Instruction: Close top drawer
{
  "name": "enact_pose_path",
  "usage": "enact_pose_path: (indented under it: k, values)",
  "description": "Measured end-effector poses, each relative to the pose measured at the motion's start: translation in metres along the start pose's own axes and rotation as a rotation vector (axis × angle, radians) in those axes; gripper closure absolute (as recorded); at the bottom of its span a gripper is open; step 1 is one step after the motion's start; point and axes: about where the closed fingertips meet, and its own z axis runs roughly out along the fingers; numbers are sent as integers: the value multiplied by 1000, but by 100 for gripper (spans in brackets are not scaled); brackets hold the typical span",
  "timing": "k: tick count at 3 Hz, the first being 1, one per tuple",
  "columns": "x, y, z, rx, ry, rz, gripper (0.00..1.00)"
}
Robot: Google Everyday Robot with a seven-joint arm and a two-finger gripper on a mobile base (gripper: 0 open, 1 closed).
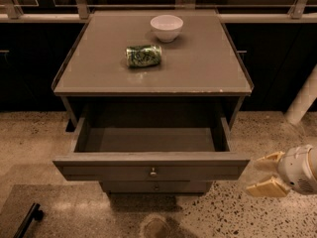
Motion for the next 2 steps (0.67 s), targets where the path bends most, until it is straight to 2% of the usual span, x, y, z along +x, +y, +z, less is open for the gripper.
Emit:
enact_pose_path:
  k: [2]
  values:
    - [0,0,0,0,0,0,89]
